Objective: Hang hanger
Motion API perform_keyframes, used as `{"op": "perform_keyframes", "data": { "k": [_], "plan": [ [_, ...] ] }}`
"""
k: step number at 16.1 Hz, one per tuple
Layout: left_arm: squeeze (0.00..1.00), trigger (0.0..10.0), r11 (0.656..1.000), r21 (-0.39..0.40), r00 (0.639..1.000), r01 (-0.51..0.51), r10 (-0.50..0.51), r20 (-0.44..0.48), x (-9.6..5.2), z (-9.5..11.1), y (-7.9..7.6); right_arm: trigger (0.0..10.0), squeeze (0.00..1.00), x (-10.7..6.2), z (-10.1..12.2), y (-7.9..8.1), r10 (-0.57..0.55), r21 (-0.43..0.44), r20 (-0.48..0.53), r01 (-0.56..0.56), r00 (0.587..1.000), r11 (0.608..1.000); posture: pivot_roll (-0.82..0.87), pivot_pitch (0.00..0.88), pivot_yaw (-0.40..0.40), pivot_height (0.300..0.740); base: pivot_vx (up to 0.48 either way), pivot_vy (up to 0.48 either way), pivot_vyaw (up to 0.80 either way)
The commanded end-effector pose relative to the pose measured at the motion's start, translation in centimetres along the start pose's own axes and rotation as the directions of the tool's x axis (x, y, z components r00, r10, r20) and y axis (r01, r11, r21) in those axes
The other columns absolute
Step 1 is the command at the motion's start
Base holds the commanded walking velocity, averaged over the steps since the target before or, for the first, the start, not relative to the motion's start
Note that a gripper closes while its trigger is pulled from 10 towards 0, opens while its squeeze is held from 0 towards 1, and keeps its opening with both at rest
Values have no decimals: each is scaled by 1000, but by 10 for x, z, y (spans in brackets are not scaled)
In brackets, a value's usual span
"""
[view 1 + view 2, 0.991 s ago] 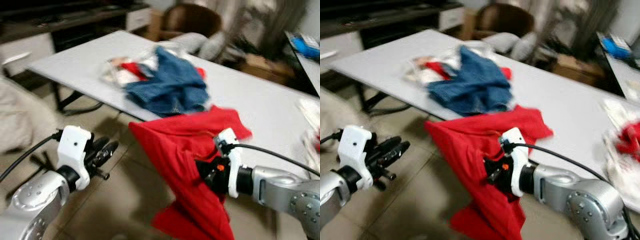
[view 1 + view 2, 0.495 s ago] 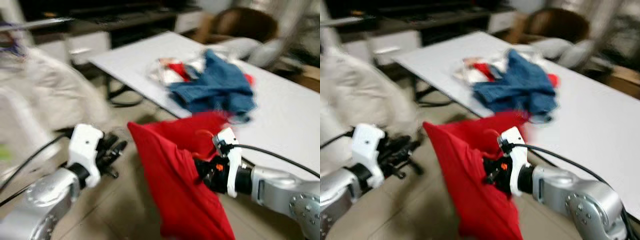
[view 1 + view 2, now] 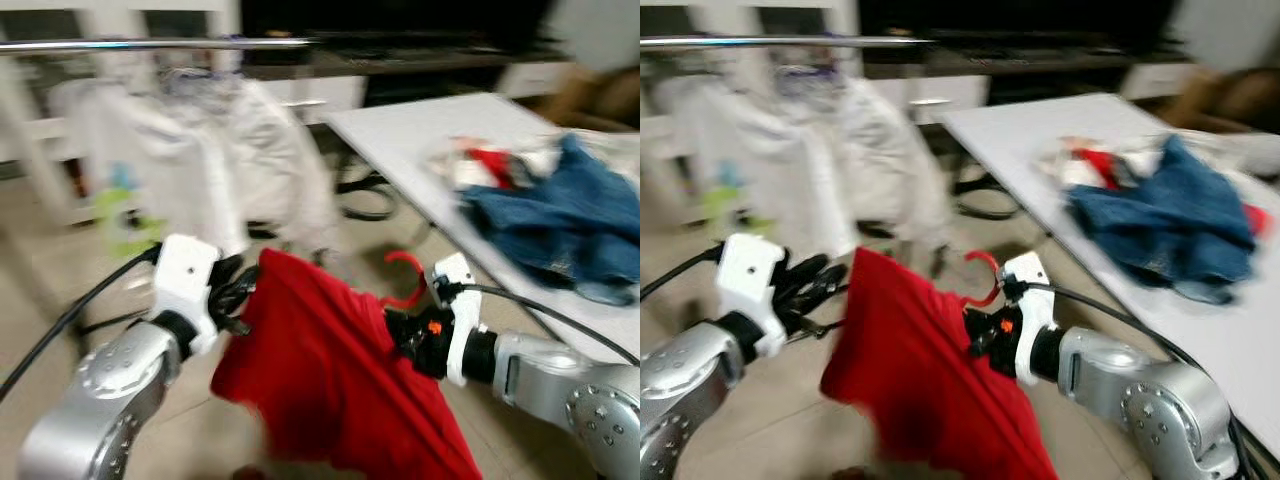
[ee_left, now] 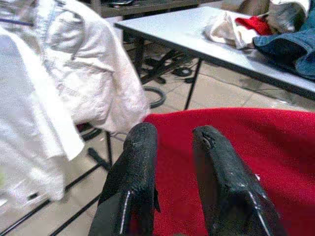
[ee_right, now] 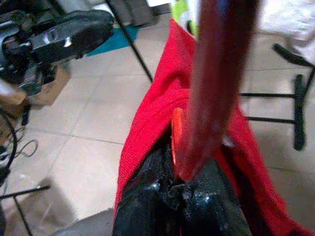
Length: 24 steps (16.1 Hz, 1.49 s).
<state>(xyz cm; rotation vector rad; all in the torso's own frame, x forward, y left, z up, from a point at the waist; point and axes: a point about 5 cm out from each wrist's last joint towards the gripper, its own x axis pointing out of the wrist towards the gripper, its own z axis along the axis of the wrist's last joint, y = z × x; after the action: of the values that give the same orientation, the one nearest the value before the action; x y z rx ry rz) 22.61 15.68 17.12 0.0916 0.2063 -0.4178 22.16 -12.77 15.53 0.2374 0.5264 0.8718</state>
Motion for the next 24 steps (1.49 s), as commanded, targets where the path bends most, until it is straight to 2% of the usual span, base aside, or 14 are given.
{"op": "perform_keyframes", "data": {
  "k": [1, 3, 4, 8, 10, 11, 12, 15, 17, 19, 20, 21, 22, 24],
  "plan": [
    [0, 10000, 1000, 2, 1000, -9, 9, 1, 2, 1, 2, 10000, 0, -2, 6, -4, -17, -14, 34, 18, 999, 1000, 74, 15, -106, 740, 0, 0, 800],
    [0, 10000, 1000, -10, 1000, 5, -5, -14, 3, -1, 1, 10000, 0, -1, 9, -7, -40, -19, 51, 41, 998, 999, 70, 10, -103, 740, 0, 0, 800],
    [0, 10000, 995, -100, 999, 14, -18, -39, 3, -5, 1, 10000, 0, -1, 13, -10, -66, -21, 80, 68, 995, 998, 59, 12, -96, 740, 0, 0, 800],
    [0, 10000, 985, -170, 991, -37, 15, -132, 2, -15, 3, 10000, 0, 0, 21, -16, -132, -16, 136, 135, 982, 991, 55, 24, -97, 740, 0, 0, 800],
    [0, 10000, 994, -101, 989, -39, 24, -148, 0, -16, 3, 10000, 0, 1, 22, -19, -156, -5, 146, 159, 977, 987, 63, 20, -110, 740, 0, 0, 800],
    [0, 10000, 990, -128, 991, -51, 34, -129, 0, -16, 2, 10000, 0, 3, 22, -23, -195, 0, 158, 197, 968, 980, 63, 20, -110, 740, 0, 0, 800],
    [0, 10000, 991, -107, 994, -81, 73, -78, 3, -11, 4, 10000, 0, 4, 22, -33, -285, 43, 177, 282, 942, 958, 65, 14, -118, 740, 0, 0, 0],
    [0, 10000, 994, -91, 998, -56, 53, -31, 10, -6, 0, 10000, 0, 6, 27, -37, -321, 16, 222, 325, 921, 945, 61, 0, -119, 740, 0, 0, 0],
    [0, 10000, 991, -121, 998, -53, 55, 16, 16, -3, 0, 10000, 0, 8, 32, -38, -336, -7, 247, 348, 909, 937, 60, 0, -114, 740, 0, 0, 0],
    [0, 10000, 992, -104, 997, -66, 69, 23, 20, -5, 0, 10000, 0, 11, 32, -37, -380, -105, 258, 417, 888, 903, 58, 0, -112, 740, 0, 0, 0],
    [0, 10000, 993, -97, 998, -61, 63, 25, 20, -5, -2, 10000, 0, 12, 30, -37, -377, -122, 256, 417, 890, 901, 58, 0, -112, 740, 0, 0, 0],
    [0, 10000, 996, -73, 998, -53, 56, 32, 20, -6, -4, 10000, 0, 14, 27, -37, -349, -76, 251, 378, 903, 923, 62, 0, -118, 740, 0, 0, 0],
    [0, 10000, 996, -70, 998, -54, 56, 33, 20, -6, -5, 10000, 0, 14, 27, -37, -346, -60, 254, 371, 903, 927, 67, 0, -123, 740, 0, 0, 0],
    [0, 10000, 997, -59, 998, -53, 56, 43, 20, -5, -6, 10000, 0, 17, 31, -36, -312, -88, 259, 344, 914, 935, 74, 0, -129, 740, 0, -422, 0]
  ]
}}
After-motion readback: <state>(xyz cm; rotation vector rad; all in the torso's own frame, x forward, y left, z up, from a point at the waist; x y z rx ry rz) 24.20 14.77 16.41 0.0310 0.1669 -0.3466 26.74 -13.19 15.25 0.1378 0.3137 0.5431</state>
